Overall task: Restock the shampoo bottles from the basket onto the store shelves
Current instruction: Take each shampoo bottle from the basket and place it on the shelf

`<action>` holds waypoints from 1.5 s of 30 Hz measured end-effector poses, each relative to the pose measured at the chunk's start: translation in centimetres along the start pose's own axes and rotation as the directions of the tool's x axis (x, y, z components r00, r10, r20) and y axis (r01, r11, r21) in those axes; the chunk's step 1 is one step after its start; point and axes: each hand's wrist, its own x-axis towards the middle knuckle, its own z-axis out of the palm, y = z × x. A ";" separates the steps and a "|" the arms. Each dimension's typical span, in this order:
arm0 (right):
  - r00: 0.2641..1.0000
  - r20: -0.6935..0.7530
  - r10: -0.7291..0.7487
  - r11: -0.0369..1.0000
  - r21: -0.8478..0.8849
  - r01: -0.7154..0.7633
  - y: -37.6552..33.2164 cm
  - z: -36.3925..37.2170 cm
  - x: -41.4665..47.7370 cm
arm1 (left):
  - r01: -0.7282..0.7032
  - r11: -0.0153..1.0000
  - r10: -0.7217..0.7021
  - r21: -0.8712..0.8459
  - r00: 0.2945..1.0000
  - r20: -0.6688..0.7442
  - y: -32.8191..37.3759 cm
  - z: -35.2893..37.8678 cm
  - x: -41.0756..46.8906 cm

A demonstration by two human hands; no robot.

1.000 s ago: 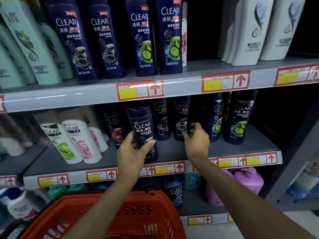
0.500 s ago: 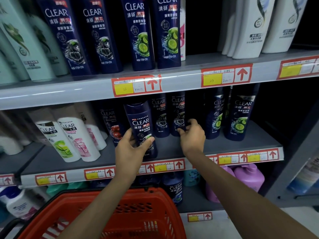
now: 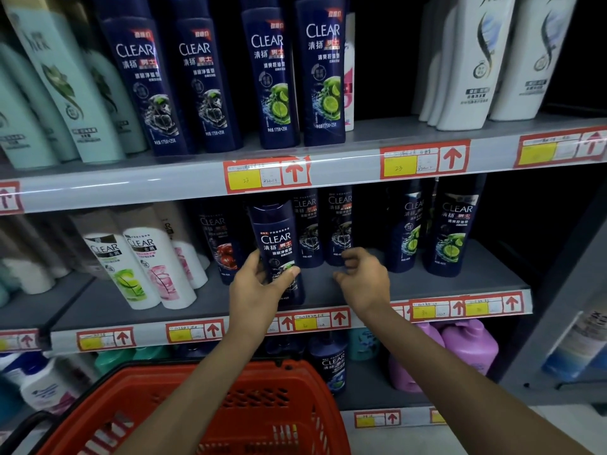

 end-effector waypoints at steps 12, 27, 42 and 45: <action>0.983 0.139 -0.122 0.992 0.013 0.122 -1.5 -0.9 -2.8 | 0.058 0.993 -0.057 -0.100 0.998 0.006 0.5 4.5 0.7; 0.989 0.013 -0.146 0.974 -0.174 0.146 -1.6 1.0 -2.1 | 0.107 0.973 -0.114 0.206 0.993 0.024 -1.3 3.6 1.7; 0.993 -0.027 -0.117 0.990 -0.083 0.114 -1.5 2.7 -0.7 | 0.163 0.981 -0.158 0.108 0.986 -0.057 -2.6 4.7 3.6; 0.992 -0.033 -0.121 0.989 -0.094 0.117 -1.6 2.7 -0.5 | 0.157 0.981 -0.153 0.114 0.987 -0.047 -2.8 4.6 3.8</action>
